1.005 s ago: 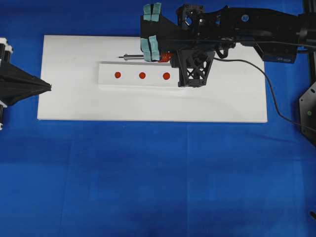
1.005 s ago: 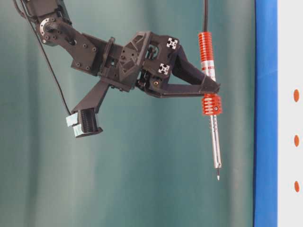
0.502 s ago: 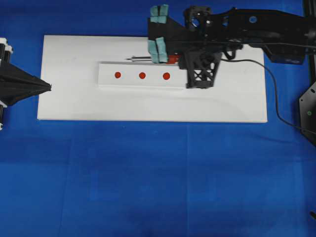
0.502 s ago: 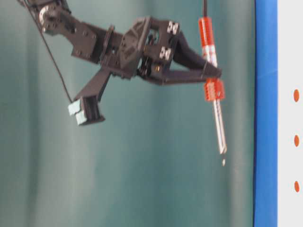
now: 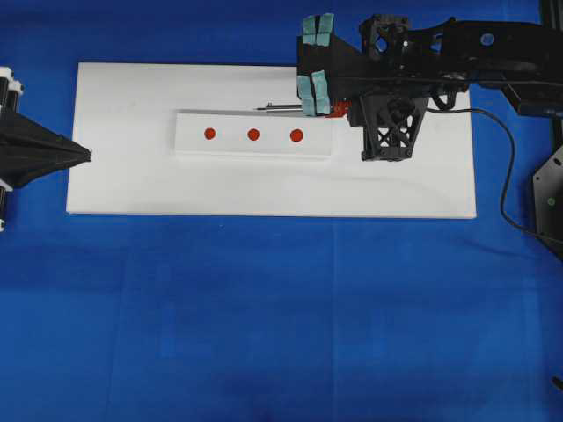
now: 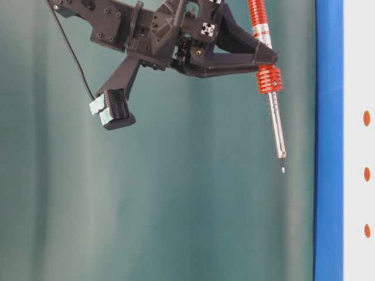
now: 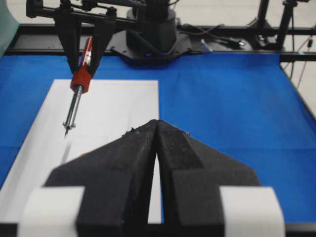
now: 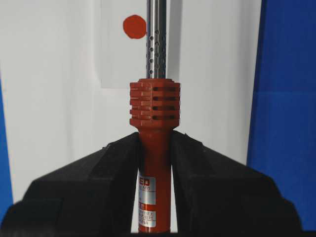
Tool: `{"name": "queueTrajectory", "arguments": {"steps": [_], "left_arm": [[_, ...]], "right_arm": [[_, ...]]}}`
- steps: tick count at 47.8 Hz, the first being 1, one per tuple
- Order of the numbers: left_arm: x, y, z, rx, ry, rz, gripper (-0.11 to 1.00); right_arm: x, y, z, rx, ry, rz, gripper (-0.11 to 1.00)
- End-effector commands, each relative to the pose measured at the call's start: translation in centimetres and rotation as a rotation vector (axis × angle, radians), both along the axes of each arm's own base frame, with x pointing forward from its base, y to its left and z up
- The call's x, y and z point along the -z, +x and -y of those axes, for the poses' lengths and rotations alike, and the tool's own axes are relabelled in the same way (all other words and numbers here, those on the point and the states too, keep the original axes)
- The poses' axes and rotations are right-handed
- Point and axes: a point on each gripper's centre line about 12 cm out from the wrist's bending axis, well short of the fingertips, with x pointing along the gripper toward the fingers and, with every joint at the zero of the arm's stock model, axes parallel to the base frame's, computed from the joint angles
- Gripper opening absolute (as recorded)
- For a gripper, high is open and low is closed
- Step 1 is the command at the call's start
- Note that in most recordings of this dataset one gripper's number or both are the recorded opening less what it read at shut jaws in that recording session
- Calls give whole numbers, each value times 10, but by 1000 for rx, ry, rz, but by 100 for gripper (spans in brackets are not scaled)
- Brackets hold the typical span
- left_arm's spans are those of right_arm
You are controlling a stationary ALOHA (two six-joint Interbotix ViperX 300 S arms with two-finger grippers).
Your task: Touch the tip of the soldering iron to the mark.
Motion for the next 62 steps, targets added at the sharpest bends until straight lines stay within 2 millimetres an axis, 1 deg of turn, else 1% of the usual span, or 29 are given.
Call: {"name": "queueTrajectory", "arguments": {"steps": [1,29,39,50,58,62], "left_arm": [[-5,1,-1,-3,0,18,0],[-5,1,-1,-3,0,18,0],[-5,1,0,-3,1,18,0],[-4,1,0,-3,1,17,0],[-5,1,-1,-3,0,18,0],[-5,1,0,-3,1,18,0]], "right_arm": [[-15,-1,1,0,-13,46,6],[-15,-1,1,6,-11,48,6],[-12,0,1,8,-5,37,6],[7,7,2,9,8,-10,6],[28,13,3,9,20,-60,6],[35,16,4,6,21,-71,6]]}}
